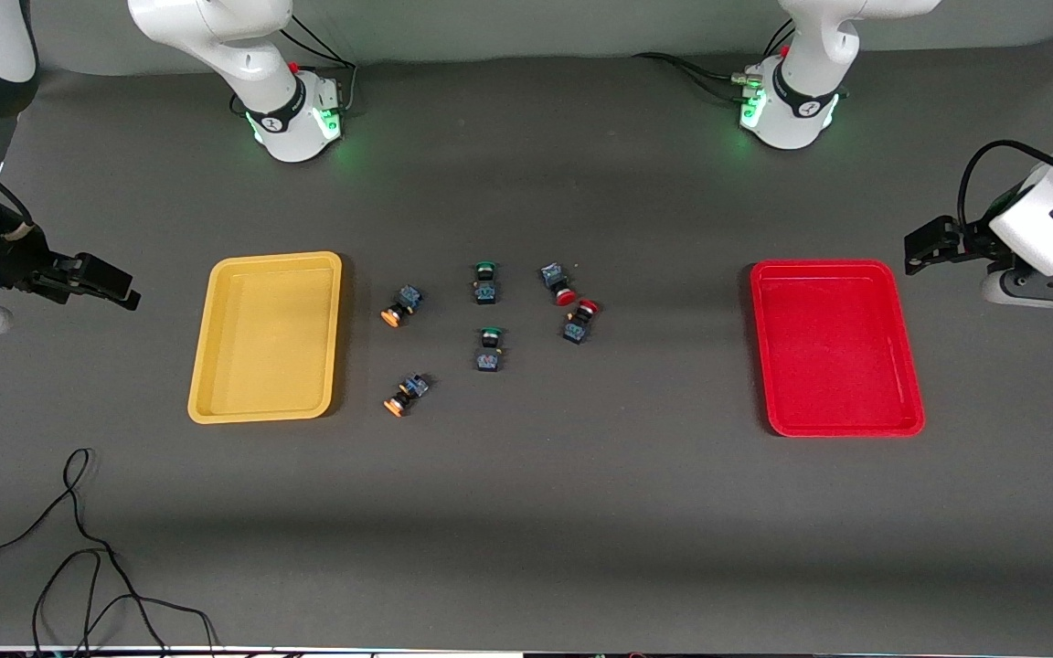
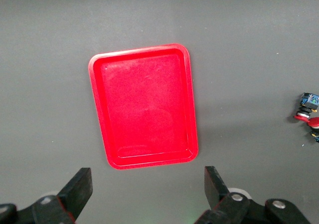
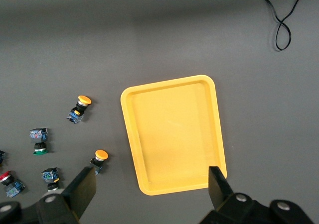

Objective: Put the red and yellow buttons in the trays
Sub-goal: 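Reach both grippers down toward the button cluster between the trays, then grasp a yellow button with the right gripper while the left gripper grasps a red button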

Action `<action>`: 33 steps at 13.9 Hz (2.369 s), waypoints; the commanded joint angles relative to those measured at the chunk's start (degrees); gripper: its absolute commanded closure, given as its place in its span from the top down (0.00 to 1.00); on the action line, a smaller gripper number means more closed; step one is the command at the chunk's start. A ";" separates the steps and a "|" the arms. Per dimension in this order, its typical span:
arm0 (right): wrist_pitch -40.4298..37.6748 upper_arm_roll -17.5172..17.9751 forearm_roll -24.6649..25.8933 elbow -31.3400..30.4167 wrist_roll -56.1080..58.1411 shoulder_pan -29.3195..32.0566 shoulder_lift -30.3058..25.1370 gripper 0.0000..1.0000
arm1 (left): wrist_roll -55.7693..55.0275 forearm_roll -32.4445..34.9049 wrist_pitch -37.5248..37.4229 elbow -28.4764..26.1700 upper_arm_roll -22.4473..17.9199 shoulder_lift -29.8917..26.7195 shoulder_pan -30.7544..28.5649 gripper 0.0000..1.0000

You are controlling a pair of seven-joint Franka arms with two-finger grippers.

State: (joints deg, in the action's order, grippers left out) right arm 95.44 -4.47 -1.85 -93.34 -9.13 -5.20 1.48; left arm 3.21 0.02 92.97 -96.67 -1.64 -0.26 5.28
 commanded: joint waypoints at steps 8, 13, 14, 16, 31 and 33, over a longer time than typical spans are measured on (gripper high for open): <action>-1.13 0.08 0.62 -2.45 -2.98 -4.11 -0.16 1.00 | -10.13 -0.37 -2.80 -1.84 3.82 -1.76 1.49 1.00; 6.93 0.08 -0.26 -14.73 -9.23 -7.01 -0.68 1.00 | -33.10 -1.34 -0.16 -3.26 13.40 2.45 3.49 1.00; 10.17 0.08 -0.26 -18.24 -10.11 -7.89 -0.86 1.00 | -41.71 -1.34 0.63 -3.26 14.11 3.50 5.51 1.00; 16.59 0.08 -0.44 -25.01 -15.54 -10.08 -0.69 1.00 | -54.22 0.23 2.38 -3.17 14.47 5.35 12.79 1.00; 50.45 -0.10 -9.14 -35.59 -43.60 -29.34 21.01 1.00 | -80.72 2.17 35.85 -11.23 14.30 20.74 33.83 1.00; 51.43 -0.01 -9.14 -35.77 -43.86 -30.21 21.81 0.76 | -83.96 4.10 39.99 -14.85 14.30 21.87 33.92 1.00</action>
State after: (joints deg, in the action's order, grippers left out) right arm 145.70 -3.97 -10.02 -129.64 -51.72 -34.10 22.26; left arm -76.95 1.74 129.28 -107.21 12.91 22.13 38.69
